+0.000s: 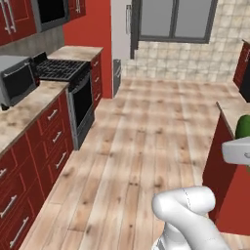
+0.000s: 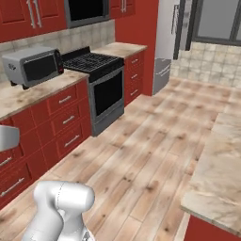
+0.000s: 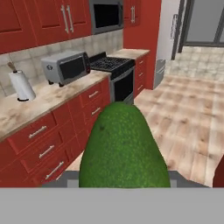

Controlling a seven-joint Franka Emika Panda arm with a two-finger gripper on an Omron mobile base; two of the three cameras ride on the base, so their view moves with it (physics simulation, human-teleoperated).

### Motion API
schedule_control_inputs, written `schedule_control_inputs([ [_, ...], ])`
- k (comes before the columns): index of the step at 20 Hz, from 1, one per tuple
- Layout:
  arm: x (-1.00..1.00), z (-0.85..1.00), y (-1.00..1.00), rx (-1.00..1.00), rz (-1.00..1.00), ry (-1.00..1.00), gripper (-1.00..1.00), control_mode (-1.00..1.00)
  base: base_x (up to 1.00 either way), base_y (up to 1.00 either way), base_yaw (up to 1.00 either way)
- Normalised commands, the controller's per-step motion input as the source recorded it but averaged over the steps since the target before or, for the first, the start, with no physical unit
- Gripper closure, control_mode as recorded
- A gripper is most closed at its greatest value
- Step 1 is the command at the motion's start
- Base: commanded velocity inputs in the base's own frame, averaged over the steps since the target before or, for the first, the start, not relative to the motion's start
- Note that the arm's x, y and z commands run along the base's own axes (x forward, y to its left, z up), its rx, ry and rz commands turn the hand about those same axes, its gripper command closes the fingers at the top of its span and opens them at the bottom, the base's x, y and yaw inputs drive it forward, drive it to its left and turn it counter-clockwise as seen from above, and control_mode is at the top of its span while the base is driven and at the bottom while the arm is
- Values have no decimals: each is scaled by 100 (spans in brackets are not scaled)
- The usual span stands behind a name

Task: Transport the steak and avocado to the fridge. Place the steak on the rack containing meat and place the avocado on the rack containing the vegetable, ensuring meats and vegetables are on different racks.

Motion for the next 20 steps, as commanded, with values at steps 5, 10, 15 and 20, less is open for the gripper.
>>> schedule_control_inputs([
  [5,0,0,0,0,0,0,100,100,100,9,-24],
  [10,0,0,0,0,0,0,100,100,100,37,-22],
  [15,0,0,0,0,0,0,100,100,100,32,-22],
  [20,0,0,0,0,0,0,100,100,100,13,-17],
])
